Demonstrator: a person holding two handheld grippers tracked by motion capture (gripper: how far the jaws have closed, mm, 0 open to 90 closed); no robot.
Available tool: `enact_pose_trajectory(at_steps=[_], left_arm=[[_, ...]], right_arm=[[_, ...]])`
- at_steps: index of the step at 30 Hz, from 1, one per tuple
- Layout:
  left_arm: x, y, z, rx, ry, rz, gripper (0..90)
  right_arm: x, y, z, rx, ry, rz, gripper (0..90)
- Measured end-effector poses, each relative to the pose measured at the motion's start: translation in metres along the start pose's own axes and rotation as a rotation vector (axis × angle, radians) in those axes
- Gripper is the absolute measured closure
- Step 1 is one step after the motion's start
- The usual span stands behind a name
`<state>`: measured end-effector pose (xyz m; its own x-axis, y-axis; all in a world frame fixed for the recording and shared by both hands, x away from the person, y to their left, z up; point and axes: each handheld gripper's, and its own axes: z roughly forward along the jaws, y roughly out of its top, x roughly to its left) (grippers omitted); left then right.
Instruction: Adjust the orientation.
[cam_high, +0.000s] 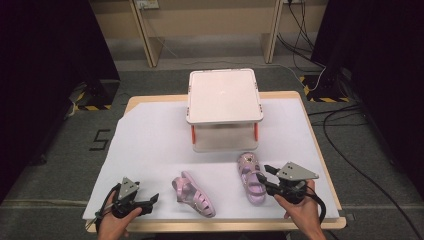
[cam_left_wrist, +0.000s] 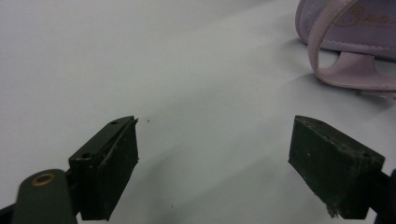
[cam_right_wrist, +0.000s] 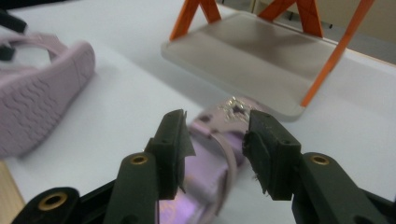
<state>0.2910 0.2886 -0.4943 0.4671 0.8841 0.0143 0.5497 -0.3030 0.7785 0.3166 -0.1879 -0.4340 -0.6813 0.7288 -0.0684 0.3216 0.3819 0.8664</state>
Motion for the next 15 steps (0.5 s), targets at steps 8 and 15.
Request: enact_pose_trajectory(at_steps=[8, 15], left_arm=[[0.001, 0.0, 0.001, -0.001, 0.0, -0.004, 15.2], [0.001, -0.001, 0.001, 0.005, 0.004, -0.006, 15.3]], right_arm=[[0.0, -0.003, 0.008, 0.022, 0.01, -0.035, 57.7], [-0.002, -0.008, 0.02, 0.061, 0.025, -0.062, 56.1]])
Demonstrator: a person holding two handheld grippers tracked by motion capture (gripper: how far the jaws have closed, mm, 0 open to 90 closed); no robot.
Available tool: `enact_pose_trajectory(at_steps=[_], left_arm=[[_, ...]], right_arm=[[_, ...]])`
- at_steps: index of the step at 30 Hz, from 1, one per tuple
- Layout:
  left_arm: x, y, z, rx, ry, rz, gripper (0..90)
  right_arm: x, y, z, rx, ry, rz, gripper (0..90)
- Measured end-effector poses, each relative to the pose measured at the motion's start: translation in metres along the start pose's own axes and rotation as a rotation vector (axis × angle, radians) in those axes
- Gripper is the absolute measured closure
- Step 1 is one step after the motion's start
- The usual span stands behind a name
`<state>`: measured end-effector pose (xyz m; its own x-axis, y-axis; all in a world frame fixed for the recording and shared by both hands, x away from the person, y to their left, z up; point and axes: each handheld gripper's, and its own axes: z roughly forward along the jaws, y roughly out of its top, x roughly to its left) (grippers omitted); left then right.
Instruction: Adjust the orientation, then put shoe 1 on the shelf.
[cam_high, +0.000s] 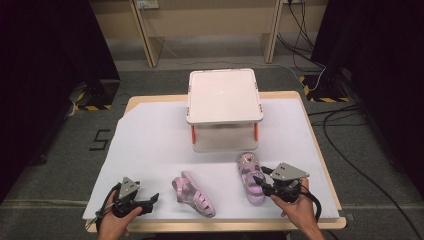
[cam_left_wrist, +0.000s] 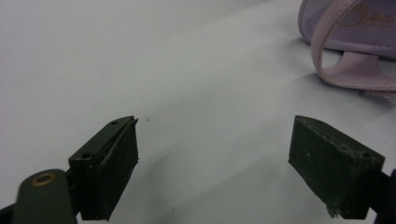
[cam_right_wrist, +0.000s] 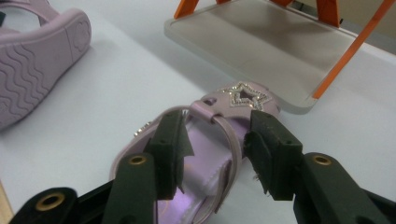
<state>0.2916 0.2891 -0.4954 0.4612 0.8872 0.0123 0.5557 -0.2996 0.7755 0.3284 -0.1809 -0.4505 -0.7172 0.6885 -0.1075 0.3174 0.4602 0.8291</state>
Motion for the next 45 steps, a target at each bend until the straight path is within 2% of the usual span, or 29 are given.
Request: enact_pose_trajectory(at_steps=[4, 5, 6, 9, 13, 19, 26, 32, 39, 42, 45], left_arm=[[0.0, -0.001, -0.001, -0.001, -0.002, 0.002, 15.2], [0.0, -0.001, -0.001, -0.003, -0.002, -0.001, 15.3], [0.0, -0.001, -0.001, -0.003, 0.0, -0.001, 15.2], [0.0, -0.001, -0.001, -0.002, 0.0, 0.001, 15.2], [0.0, -0.002, -0.002, -0.001, 0.002, -0.003, 15.2], [0.0, -0.001, -0.002, -0.001, 0.002, 0.002, 15.2], [-0.001, -0.001, -0.001, 0.004, -0.003, 0.016, 15.2], [0.001, -0.004, -0.003, 0.002, 0.005, 0.0, 15.2], [0.0, -0.003, 0.0, 0.013, 0.009, 0.004, 15.2], [0.0, -0.003, 0.0, 0.014, 0.007, 0.004, 15.2], [0.0, -0.003, 0.0, 0.012, 0.007, 0.001, 15.3]], right_arm=[[-0.002, -0.002, 0.009, 0.021, 0.009, 0.0, 55.4], [-0.003, -0.003, 0.013, 0.025, 0.025, 0.018, 56.8], [-0.003, -0.003, 0.015, 0.03, 0.026, 0.016, 58.8], [-0.005, -0.003, 0.015, 0.012, 0.022, 0.014, 72.7], [-0.007, -0.002, 0.01, -0.002, 0.031, 0.012, 78.8], [-0.004, 0.001, 0.005, -0.037, 0.039, -0.002, 79.2], [0.001, 0.011, -0.01, -0.108, 0.071, 0.018, 79.3], [0.005, 0.024, -0.02, -0.151, 0.094, 0.013, 79.3], [0.007, 0.038, -0.032, -0.181, 0.11, -0.018, 79.3], [0.007, 0.051, -0.04, -0.211, 0.116, -0.04, 79.3], [0.007, 0.059, -0.044, -0.218, 0.119, -0.05, 79.4]])
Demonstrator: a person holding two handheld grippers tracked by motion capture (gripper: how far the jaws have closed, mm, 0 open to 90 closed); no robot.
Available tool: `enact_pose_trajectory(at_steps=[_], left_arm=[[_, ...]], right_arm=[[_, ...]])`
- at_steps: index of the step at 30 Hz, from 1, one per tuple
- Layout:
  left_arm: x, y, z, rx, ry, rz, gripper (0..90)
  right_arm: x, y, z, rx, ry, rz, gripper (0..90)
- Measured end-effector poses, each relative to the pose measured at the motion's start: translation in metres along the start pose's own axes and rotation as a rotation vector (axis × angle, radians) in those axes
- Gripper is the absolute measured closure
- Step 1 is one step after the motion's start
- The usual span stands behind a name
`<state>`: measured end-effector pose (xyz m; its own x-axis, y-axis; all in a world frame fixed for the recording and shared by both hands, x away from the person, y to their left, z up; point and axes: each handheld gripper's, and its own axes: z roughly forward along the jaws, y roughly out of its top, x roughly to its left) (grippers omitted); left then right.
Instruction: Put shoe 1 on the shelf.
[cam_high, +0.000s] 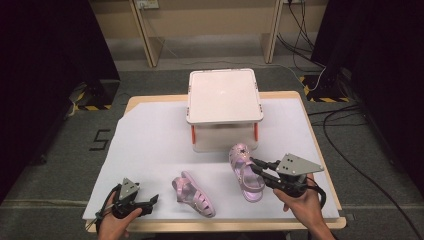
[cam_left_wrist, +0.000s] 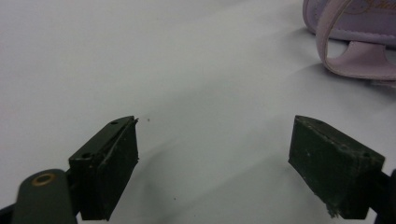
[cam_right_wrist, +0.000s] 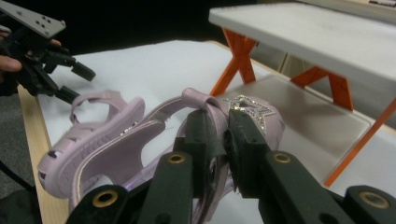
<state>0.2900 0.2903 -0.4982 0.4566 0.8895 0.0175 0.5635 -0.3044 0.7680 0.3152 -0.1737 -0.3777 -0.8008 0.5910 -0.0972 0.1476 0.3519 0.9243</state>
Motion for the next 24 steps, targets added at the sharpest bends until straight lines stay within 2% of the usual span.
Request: enact_pose_trajectory(at_steps=[1, 5, 7, 9, 10, 11, 18, 22, 24], left_arm=[[0.0, 0.0, 0.0, 0.0, 0.001, 0.0, 15.3], [0.0, 0.0, 0.0, 0.003, 0.001, 0.002, 15.3], [0.0, 0.0, 0.0, 0.004, 0.002, 0.002, 15.3], [0.0, 0.0, 0.0, 0.003, 0.001, 0.002, 15.3], [0.0, 0.0, 0.0, 0.005, 0.0, 0.003, 15.2], [0.0, 0.0, 0.0, 0.005, 0.0, 0.003, 15.2], [0.0, -0.001, 0.0, 0.008, 0.001, 0.003, 15.3], [0.0, -0.001, 0.0, 0.009, 0.0, 0.004, 15.3], [0.0, -0.001, 0.0, 0.009, 0.0, 0.003, 15.3]], right_arm=[[-0.001, 0.009, -0.001, -0.017, 0.004, -0.011, 79.4], [-0.003, 0.022, -0.002, -0.027, 0.006, -0.017, 79.5], [-0.007, 0.034, -0.001, -0.049, 0.003, -0.022, 79.5], [-0.008, 0.038, -0.001, -0.05, 0.002, -0.021, 79.6], [-0.01, 0.046, -0.001, -0.044, -0.005, -0.026, 79.7], [-0.012, 0.049, 0.0, -0.061, -0.004, -0.031, 79.7], [-0.02, 0.071, 0.003, -0.079, 0.006, -0.023, 79.9], [-0.025, 0.09, 0.008, -0.087, -0.002, -0.043, 79.9], [-0.027, 0.094, 0.01, -0.09, -0.004, -0.045, 80.0]])
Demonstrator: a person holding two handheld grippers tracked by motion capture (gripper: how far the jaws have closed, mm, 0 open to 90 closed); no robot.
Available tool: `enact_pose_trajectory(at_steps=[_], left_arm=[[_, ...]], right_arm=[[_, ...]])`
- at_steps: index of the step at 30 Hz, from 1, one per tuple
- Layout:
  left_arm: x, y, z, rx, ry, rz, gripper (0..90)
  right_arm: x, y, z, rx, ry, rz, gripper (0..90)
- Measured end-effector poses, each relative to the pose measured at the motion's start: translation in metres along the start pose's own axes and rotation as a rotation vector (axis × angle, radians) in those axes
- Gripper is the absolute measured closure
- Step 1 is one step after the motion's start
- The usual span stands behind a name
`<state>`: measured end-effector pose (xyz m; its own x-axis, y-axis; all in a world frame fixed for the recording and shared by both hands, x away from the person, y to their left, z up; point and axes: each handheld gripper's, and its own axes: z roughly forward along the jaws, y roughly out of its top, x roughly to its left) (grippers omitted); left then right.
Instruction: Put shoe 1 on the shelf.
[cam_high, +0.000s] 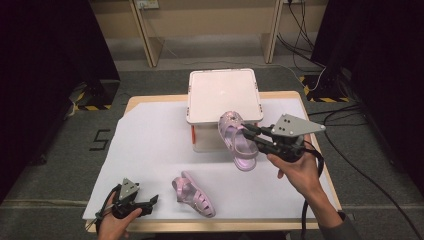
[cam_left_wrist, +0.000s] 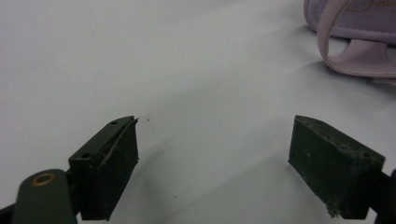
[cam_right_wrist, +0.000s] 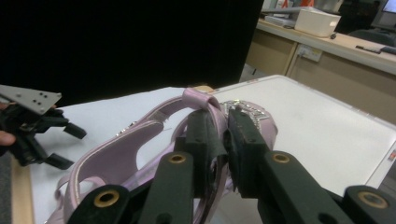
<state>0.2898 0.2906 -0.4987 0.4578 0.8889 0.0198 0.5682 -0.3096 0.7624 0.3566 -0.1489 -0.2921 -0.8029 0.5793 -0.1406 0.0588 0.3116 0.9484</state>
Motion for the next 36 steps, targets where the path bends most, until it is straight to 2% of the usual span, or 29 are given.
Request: enact_pose_trajectory(at_steps=[1, 7, 10, 13, 14, 20, 36], left_arm=[[0.0, 0.0, 0.0, -0.002, -0.001, -0.002, 15.3], [0.0, 0.0, 0.0, -0.003, -0.002, 0.0, 15.3], [0.0, 0.0, 0.0, -0.003, -0.003, 0.002, 15.3], [0.0, 0.0, 0.0, -0.002, -0.004, 0.003, 15.2], [0.0, 0.0, 0.0, -0.002, -0.004, 0.004, 15.2], [-0.001, 0.0, 0.0, -0.001, -0.007, 0.004, 15.2], [-0.001, 0.001, -0.001, -0.009, -0.015, 0.007, 15.2]], right_arm=[[-0.004, 0.006, 0.007, 0.004, -0.011, -0.002, 80.0], [-0.017, 0.017, 0.025, 0.001, -0.032, 0.007, 80.3], [-0.029, 0.023, 0.045, 0.006, -0.057, 0.005, 80.4], [-0.035, 0.026, 0.055, 0.017, -0.072, 0.013, 80.4], [-0.04, 0.028, 0.065, 0.026, -0.091, 0.013, 80.4], [-0.052, 0.03, 0.092, 0.053, -0.127, 0.01, 80.4], [-0.065, 0.035, 0.152, 0.096, -0.182, 0.046, 80.4]])
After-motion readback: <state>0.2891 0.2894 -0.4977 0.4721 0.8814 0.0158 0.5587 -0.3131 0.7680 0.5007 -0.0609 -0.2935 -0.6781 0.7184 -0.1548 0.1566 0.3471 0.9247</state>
